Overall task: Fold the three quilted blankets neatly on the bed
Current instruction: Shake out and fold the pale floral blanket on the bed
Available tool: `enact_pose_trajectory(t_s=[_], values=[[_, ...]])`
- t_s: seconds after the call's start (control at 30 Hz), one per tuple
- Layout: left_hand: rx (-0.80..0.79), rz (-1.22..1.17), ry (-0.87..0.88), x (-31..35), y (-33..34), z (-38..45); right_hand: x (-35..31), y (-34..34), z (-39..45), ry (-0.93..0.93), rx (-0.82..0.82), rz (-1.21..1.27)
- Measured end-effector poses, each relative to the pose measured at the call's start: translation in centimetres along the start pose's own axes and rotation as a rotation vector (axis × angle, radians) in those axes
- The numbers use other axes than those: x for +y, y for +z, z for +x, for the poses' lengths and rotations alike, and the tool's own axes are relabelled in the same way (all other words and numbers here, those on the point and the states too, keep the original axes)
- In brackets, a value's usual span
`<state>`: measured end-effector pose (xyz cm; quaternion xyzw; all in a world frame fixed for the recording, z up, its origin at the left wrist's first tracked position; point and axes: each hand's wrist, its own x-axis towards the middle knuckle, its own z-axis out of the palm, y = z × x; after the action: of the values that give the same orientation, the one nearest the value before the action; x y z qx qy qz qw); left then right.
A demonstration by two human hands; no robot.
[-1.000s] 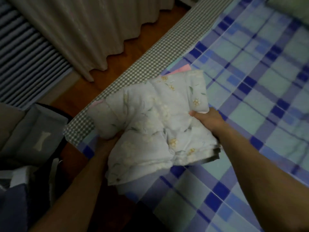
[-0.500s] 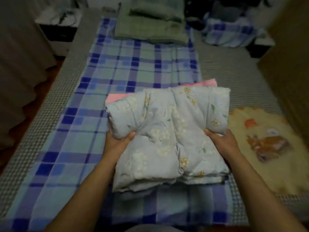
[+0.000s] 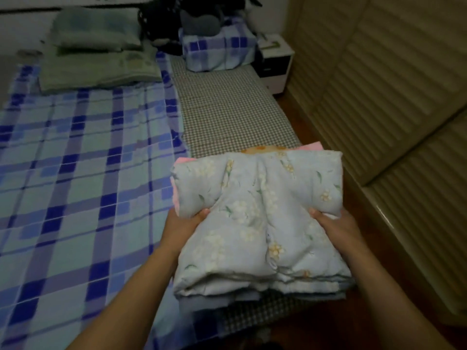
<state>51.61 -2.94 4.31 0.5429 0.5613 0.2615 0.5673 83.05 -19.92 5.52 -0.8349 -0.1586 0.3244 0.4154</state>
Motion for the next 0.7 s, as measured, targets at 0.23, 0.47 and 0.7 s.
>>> enact_pose_trajectory(t_s=[0.23, 0.47, 0.7], values=[[-0.011, 0.051, -0.007, 4.8, 8.6, 4.8, -1.4, -7.6, 9.1, -0.047, -0.011, 0.068], [0.009, 0.068, -0.149, -3.6, 16.3, 13.9, 5.5, -4.2, 25.2, 0.101, -0.213, -0.026], [0.012, -0.004, -0.312, -11.6, 18.4, 18.9, 11.4, -0.7, 33.5, 0.199, -0.303, -0.133]])
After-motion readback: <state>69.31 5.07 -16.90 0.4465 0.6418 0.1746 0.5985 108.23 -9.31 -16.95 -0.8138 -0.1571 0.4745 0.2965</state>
